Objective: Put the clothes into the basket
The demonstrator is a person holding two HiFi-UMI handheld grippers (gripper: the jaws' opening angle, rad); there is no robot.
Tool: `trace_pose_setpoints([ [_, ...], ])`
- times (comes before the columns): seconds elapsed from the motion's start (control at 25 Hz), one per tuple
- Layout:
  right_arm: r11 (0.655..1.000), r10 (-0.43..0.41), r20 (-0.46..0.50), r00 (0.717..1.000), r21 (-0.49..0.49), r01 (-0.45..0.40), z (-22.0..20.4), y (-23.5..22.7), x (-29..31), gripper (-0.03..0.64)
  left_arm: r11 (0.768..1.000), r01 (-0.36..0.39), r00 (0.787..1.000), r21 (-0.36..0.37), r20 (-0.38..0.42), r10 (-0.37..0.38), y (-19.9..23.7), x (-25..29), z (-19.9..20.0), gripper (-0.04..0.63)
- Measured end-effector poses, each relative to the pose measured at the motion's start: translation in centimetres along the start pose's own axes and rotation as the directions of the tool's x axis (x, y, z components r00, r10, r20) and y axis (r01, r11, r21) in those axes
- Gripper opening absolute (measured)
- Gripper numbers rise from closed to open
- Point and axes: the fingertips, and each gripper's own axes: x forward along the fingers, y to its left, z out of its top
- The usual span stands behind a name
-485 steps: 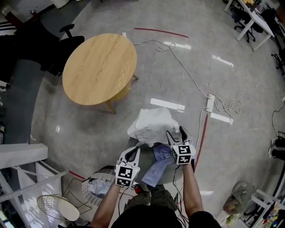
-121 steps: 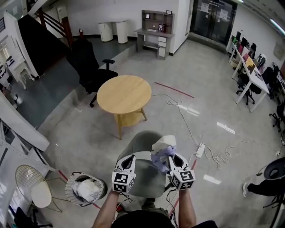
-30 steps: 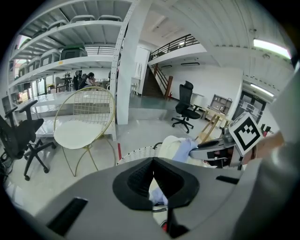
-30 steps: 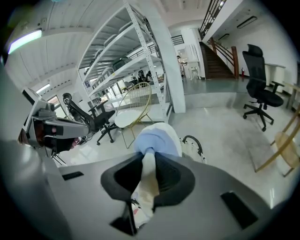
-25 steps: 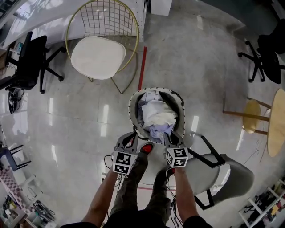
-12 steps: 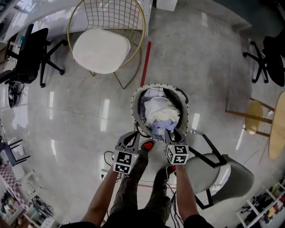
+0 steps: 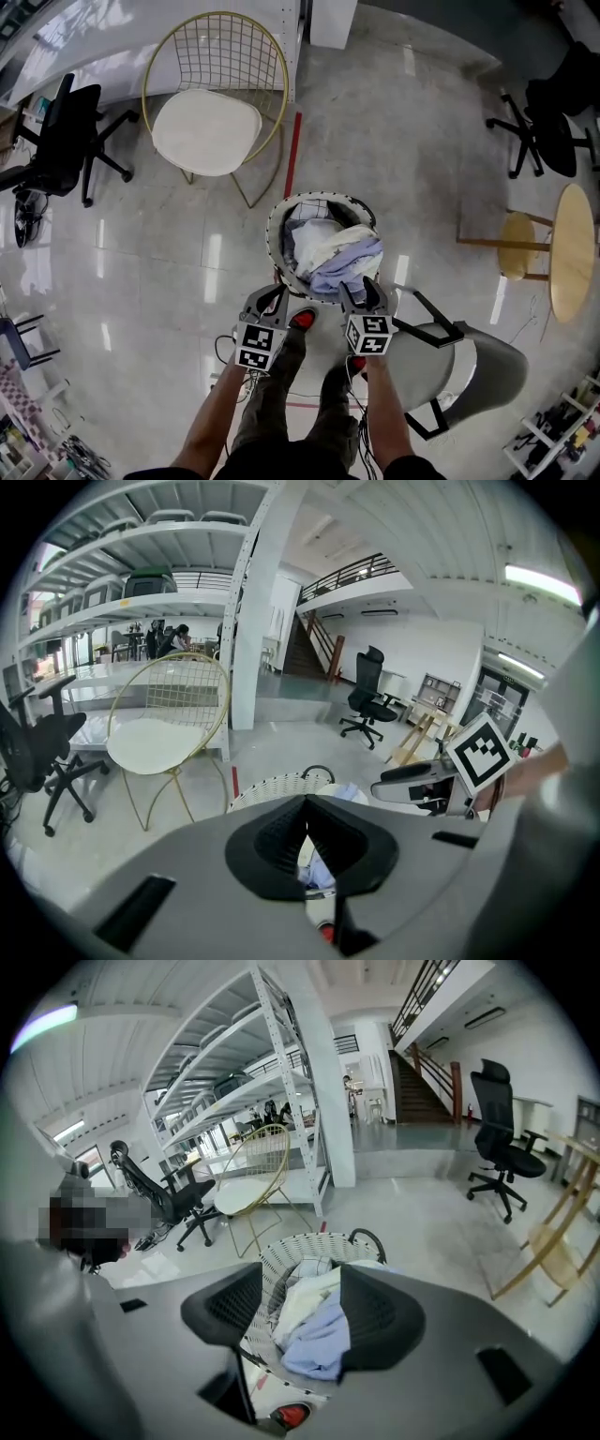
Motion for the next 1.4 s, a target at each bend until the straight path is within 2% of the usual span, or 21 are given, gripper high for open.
trace_pose_setpoints([
  [0.4,0.999,-0.028,0.133,0.991,-0.022,0.031,5.4,1.3,-7.1,0.262,0.998,0.031,0.994,0.058,0.099,-0.037,-3.4,-3.8,4.9,0.008],
  [0.64,0.997,-0.039,0.227,0.973,-0.05,0.052,9.4,2.3,-12.4,0.259,0.991,0.055,0.985,0.12,0.154,-0.073,-6.0,-6.4,8.7,0.008],
  [0.8,0.994,-0.086,0.327,0.941,-0.039,0.104,12.9,1.9,-15.7,0.226,0.978,0.069,0.97,0.195,0.216,-0.112,-7.6,-7.6,12.7,0.008],
  [0.96,0.989,-0.131,0.384,0.914,-0.011,0.146,13.7,2.2,-20.4,0.153,0.97,0.093,0.958,0.223,0.244,-0.148,-10.4,-10.4,14.1,0.008],
  [1.08,0.985,-0.157,0.439,0.885,0.009,0.171,15.5,2.5,-23.2,0.124,0.959,0.115,0.947,0.26,0.262,-0.184,-11.9,-11.9,15.8,0.008],
  [1.24,0.984,-0.163,0.503,0.849,0.026,0.174,17.3,2.6,-26.7,0.068,0.941,0.143,0.925,0.306,0.295,-0.237,-14.5,-13.4,18.1,0.008],
  [1.4,0.982,-0.17,0.54,0.824,0.019,0.19,18.3,2.6,-29.8,0.055,0.926,0.167,0.909,0.338,0.311,-0.277,-16.7,-14.3,19.5,0.008],
])
